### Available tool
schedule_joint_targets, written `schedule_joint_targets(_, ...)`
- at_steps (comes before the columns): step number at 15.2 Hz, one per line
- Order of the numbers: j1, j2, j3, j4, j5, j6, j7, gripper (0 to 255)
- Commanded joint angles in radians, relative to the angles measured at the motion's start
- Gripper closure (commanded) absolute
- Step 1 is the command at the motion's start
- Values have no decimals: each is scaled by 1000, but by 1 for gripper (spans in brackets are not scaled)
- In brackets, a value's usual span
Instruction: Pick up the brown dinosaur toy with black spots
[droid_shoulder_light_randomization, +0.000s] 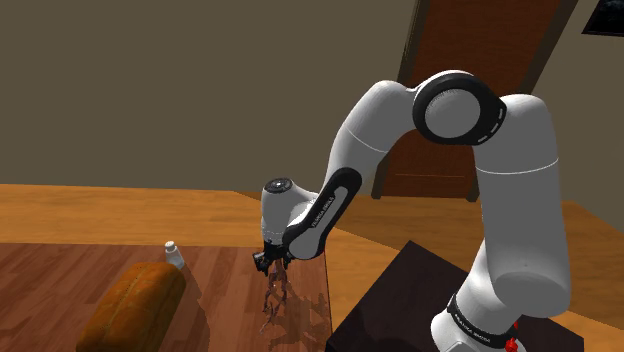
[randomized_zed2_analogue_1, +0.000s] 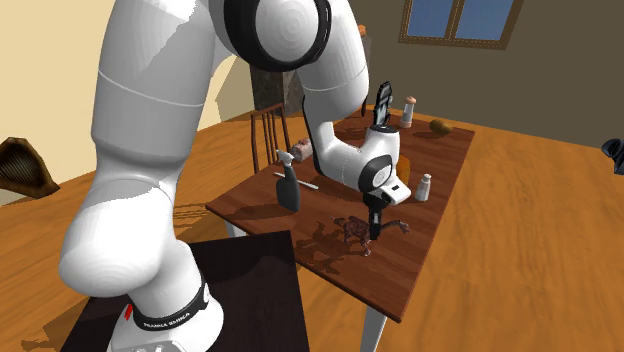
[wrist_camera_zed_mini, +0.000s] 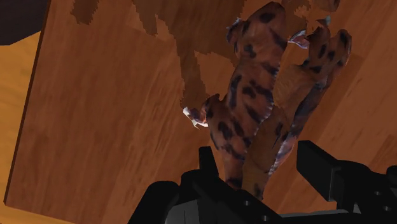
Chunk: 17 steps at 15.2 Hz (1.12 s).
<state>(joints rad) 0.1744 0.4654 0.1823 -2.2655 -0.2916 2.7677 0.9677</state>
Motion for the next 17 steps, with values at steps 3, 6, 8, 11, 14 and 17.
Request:
schedule_joint_targets(3,0,1,0,-1,0,0,0,255)
schedule_joint_targets(6,-9,-25,12,-6,12,-20,-10,255)
schedule_joint_targets(8,-18,-51,24,-12,25,-41,-20,255)
schedule_joint_targets(11,-30,-89,40,-18,46,-72,-36,255)
schedule_joint_targets(14,-41,-127,56,-23,67,-105,-53,255)
schedule_joint_targets(17,-51,-164,69,-25,89,-138,-69,255)
